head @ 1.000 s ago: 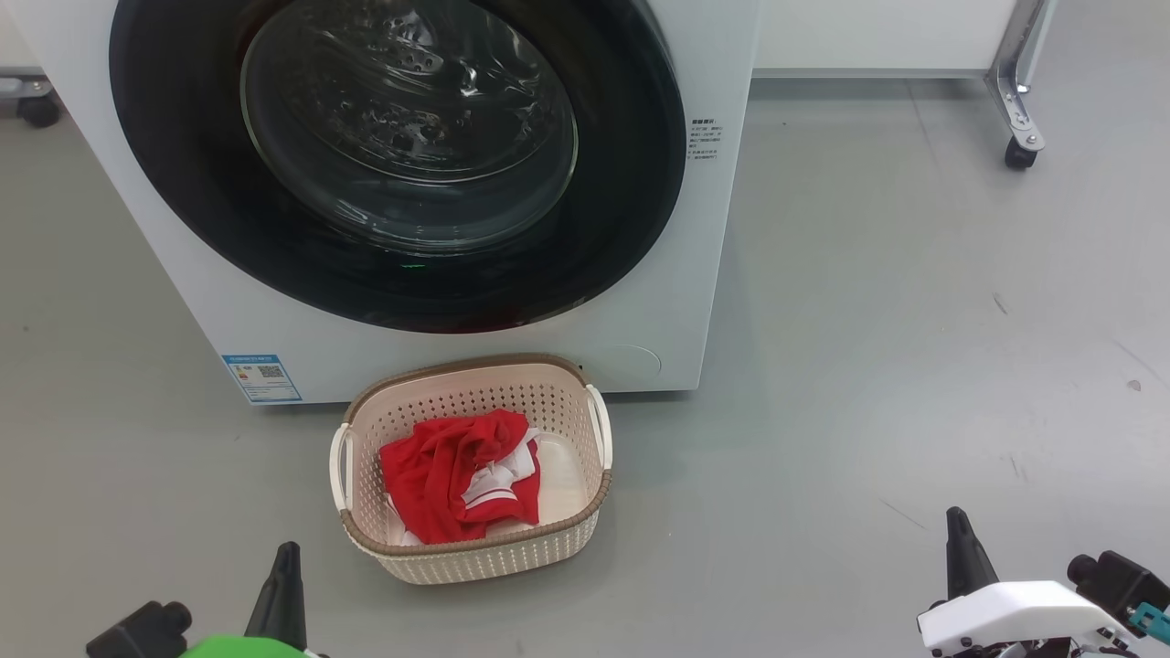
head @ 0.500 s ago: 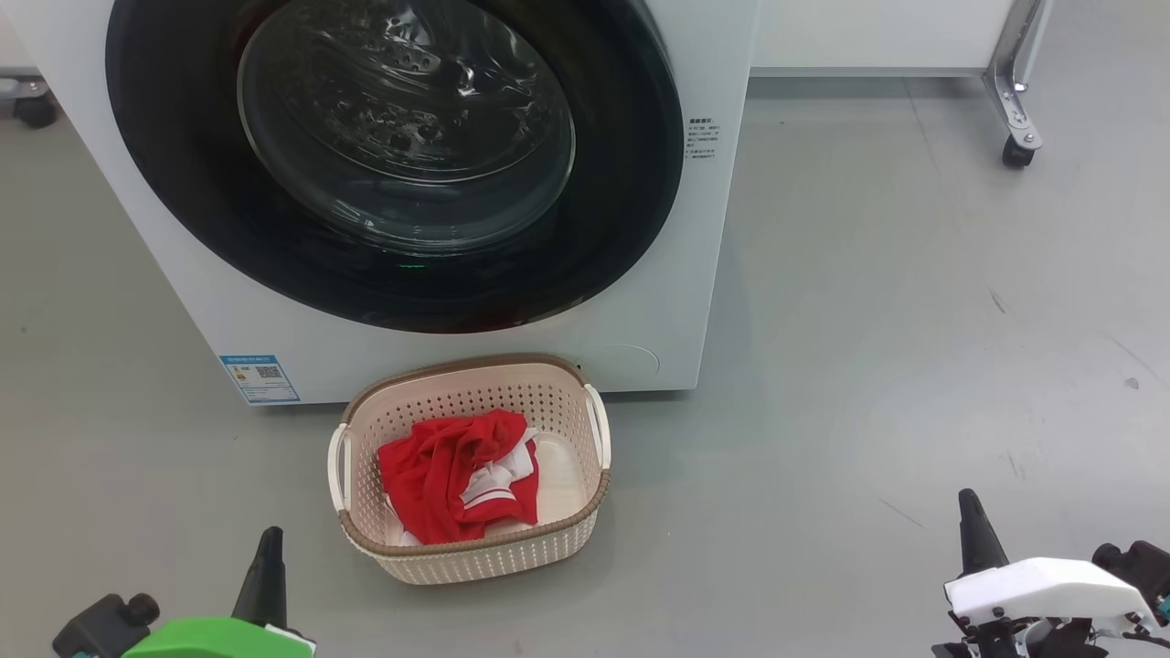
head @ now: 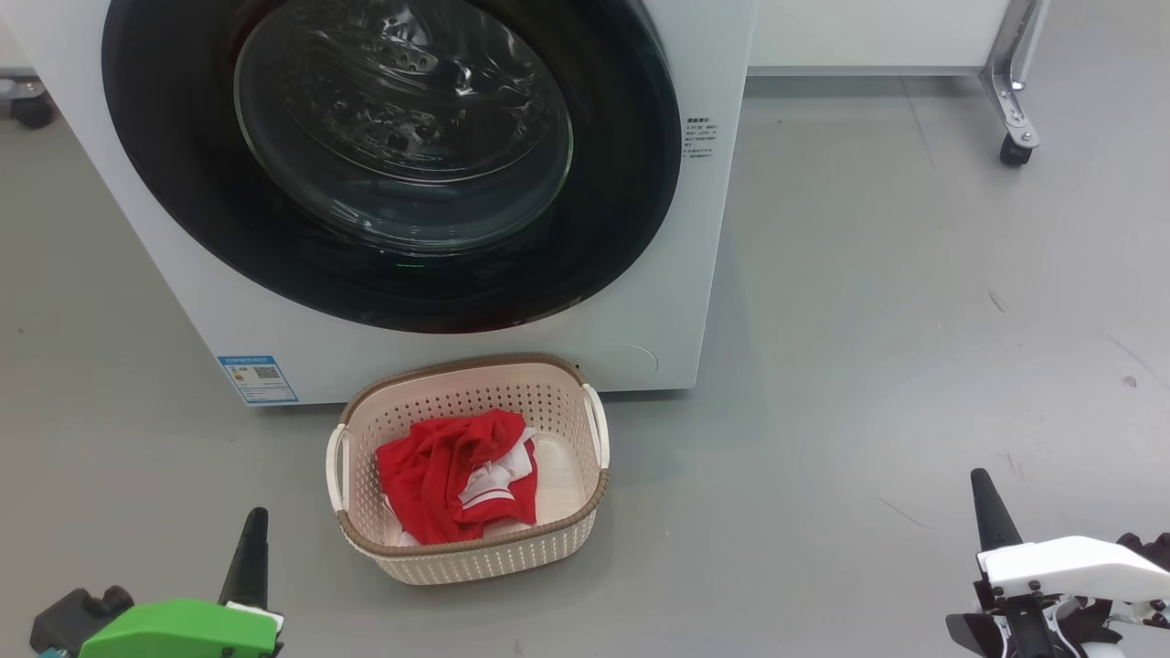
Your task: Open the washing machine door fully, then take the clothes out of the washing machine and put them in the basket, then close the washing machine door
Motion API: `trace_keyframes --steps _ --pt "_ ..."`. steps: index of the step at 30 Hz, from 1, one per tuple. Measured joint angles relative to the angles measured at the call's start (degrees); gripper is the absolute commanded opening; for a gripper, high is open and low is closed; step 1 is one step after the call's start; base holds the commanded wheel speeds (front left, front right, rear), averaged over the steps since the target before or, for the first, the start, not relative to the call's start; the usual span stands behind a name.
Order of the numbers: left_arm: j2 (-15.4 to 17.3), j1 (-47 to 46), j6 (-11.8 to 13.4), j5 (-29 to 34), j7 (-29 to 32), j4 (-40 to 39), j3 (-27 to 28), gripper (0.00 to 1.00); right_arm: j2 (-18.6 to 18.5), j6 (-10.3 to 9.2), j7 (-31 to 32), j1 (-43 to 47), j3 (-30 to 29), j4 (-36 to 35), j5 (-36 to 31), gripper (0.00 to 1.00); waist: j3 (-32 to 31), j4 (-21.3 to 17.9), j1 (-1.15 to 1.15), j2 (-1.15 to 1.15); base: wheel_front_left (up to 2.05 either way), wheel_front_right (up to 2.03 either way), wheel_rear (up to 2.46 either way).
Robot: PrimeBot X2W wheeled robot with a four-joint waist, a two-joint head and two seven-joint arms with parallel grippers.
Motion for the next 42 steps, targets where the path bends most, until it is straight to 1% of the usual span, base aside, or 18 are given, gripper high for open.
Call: trace_keyframes --steps 4,6,10,13,25,27,42 --pt "0.0 -0.5 -0.5 -3.3 0.5 0.3 0.4 0.0 -0.3 0.1 0.7 -0.6 -0.5 0.1 3.1 0.0 0.0 0.0 0.0 0.0 0.0 0.0 0.0" --pt "0.1 -0.7 -0.5 -4.5 0.9 0.5 0.6 0.0 -0.4 0.57 0.9 -0.8 -0.7 0.2 4.6 0.0 0.0 -0.1 0.0 0.0 0.0 0.0 0.0" --pt "0.1 -1.3 -1.0 -7.7 1.6 0.9 1.3 0.0 -0.6 0.67 1.4 -1.5 -1.3 0.4 7.7 0.0 0.0 -0.1 0.0 0.0 0.0 0.0 0.0" --pt "0.2 -1.8 -1.1 -10.4 1.7 1.1 1.8 0.0 -0.8 1.21 2.0 -1.8 -1.7 0.5 10.1 0.0 0.0 -0.2 0.0 0.0 0.0 0.0 0.0" --pt "0.3 -3.3 -2.5 -19.3 3.6 1.6 3.5 0.0 -1.2 2.03 3.9 -3.8 -3.4 0.9 19.3 0.0 0.1 -0.3 0.0 0.0 0.0 0.0 0.0" --pt "0.3 -3.7 -2.8 -21.2 4.0 1.7 3.8 0.0 -1.3 2.45 4.3 -4.1 -3.6 1.0 20.7 0.0 0.1 -0.3 0.0 0.0 0.0 0.0 0.0" --pt "0.3 -4.1 -3.0 -21.6 4.1 2.2 3.9 0.0 -1.4 2.48 4.4 -4.7 -3.8 1.6 21.1 0.0 0.0 -0.3 0.0 0.0 0.0 0.0 0.0"
